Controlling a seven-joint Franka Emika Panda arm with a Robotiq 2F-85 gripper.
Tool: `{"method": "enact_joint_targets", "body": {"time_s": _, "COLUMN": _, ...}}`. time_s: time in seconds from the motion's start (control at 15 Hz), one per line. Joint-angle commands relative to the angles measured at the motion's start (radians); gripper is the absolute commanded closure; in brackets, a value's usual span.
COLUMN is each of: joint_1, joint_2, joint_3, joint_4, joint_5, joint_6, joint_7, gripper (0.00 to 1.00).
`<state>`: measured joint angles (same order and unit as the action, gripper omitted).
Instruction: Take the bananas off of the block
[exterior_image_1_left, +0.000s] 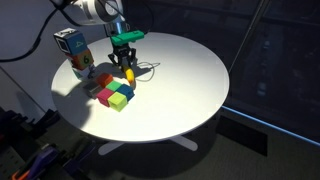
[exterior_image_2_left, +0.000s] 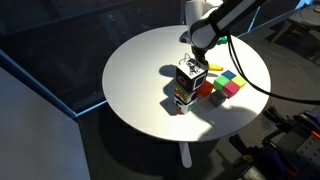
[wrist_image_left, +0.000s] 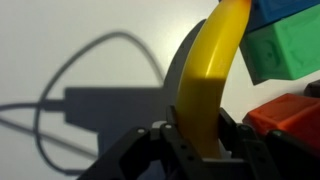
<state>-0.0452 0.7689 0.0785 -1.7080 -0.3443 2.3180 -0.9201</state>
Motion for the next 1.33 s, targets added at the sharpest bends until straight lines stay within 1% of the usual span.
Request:
{"method": "enact_joint_targets", "body": {"time_s": 0.0, "joint_1": -0.009, "joint_2": 0.034, "joint_3": 0.011, "joint_4": 0.046, "joint_5": 0.021, "joint_6": -0.007, "joint_7": -0.046, "gripper": 0.83}}
{"method": "enact_joint_targets", "body": {"time_s": 0.07, "joint_1": -0.009, "joint_2": 0.039, "joint_3": 0.012, "joint_4": 0.05, "joint_5": 0.022, "joint_6": -0.007, "joint_7": -0.047, "gripper": 0.83}}
{"method": "enact_joint_targets", "body": {"time_s": 0.13, "joint_1": -0.008, "joint_2": 0.043, "joint_3": 0.011, "joint_4": 0.053, "joint_5": 0.022, "joint_6": -0.008, "joint_7": -0.044, "gripper": 0.6}}
{"method": "enact_joint_targets", "body": {"time_s": 0.2, "joint_1": -0.008, "joint_2": 0.047, "joint_3": 0.01, "joint_4": 0.058, "joint_5": 0.023, "joint_6": -0.012, "joint_7": -0.042, "gripper": 0.33}}
{"method": "enact_joint_targets", "body": {"time_s": 0.27, "joint_1": -0.007, "joint_2": 0.049, "joint_3": 0.01, "joint_4": 0.061, "joint_5": 0.023, "joint_6": -0.014, "joint_7": -0.041, "gripper": 0.33}}
{"method": "enact_joint_targets", "body": {"time_s": 0.33, "joint_1": -0.008, "joint_2": 0.052, "joint_3": 0.01, "joint_4": 0.063, "joint_5": 0.023, "joint_6": -0.015, "joint_7": -0.041, "gripper": 0.29}}
{"method": "enact_joint_targets", "body": {"time_s": 0.53, "joint_1": -0.008, "joint_2": 0.055, "joint_3": 0.01, "joint_4": 0.071, "joint_5": 0.024, "joint_6": -0.016, "joint_7": -0.04, "gripper": 0.05}}
{"method": "enact_joint_targets", "body": {"time_s": 0.6, "joint_1": -0.009, "joint_2": 0.051, "joint_3": 0.012, "joint_4": 0.07, "joint_5": 0.027, "joint_6": -0.018, "joint_7": -0.041, "gripper": 0.01}}
{"method": "enact_joint_targets", "body": {"time_s": 1.0, "joint_1": 0.007, "joint_2": 0.003, "joint_3": -0.012, "joint_4": 0.027, "joint_5": 0.026, "joint_6": -0.012, "joint_7": 0.038, "gripper": 0.0}}
{"method": "enact_joint_targets", "body": {"time_s": 1.27, "joint_1": 0.002, "joint_2": -0.028, "joint_3": -0.016, "joint_4": 0.01, "joint_5": 0.04, "joint_6": -0.028, "joint_7": 0.102, "gripper": 0.0}}
